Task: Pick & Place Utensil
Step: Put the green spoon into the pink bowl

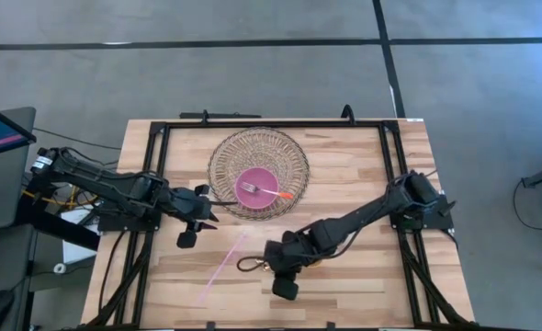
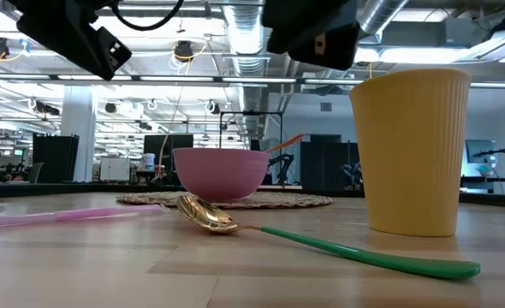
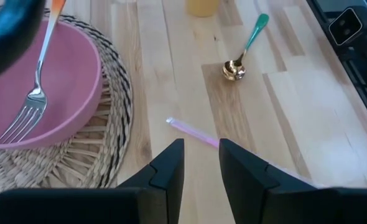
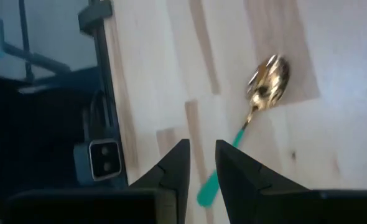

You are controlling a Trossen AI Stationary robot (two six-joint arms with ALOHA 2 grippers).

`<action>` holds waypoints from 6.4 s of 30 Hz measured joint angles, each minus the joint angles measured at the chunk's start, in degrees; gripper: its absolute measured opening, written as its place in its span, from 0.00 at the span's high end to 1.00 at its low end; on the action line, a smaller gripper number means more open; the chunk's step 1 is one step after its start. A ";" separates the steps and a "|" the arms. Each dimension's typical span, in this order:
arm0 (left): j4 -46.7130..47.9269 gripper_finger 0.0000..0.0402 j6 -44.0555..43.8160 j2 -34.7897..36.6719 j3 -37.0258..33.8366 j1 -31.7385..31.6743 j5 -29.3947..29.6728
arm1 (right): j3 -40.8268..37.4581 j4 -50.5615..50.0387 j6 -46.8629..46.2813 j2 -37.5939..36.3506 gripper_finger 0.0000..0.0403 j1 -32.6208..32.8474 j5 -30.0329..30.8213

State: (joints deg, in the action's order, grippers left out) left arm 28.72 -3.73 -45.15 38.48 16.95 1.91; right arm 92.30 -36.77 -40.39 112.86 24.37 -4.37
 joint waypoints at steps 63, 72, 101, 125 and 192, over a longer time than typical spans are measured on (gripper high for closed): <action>-2.65 0.75 -0.02 -0.55 -0.02 0.00 -0.07 | 3.37 0.21 -3.22 15.85 0.99 -5.88 -8.65; -2.78 0.75 0.00 -0.56 -0.02 0.00 -0.07 | 13.65 -7.48 2.13 15.67 0.99 -9.00 -12.06; -3.16 0.75 0.00 -0.55 -0.02 -0.02 0.02 | 34.00 -38.04 21.50 15.43 0.98 -30.16 -6.04; -3.35 0.75 0.04 -0.64 -0.02 0.00 -0.04 | 32.46 -31.72 23.84 15.95 0.99 -38.71 -12.97; -29.60 0.75 11.97 -16.93 -5.75 -11.44 17.36 | 22.59 -23.13 20.36 15.89 0.98 -36.93 -12.30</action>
State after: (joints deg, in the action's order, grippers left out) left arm -0.88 8.24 -62.08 32.73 5.51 19.28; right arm 114.89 -59.90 -20.03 128.75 -12.56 -16.67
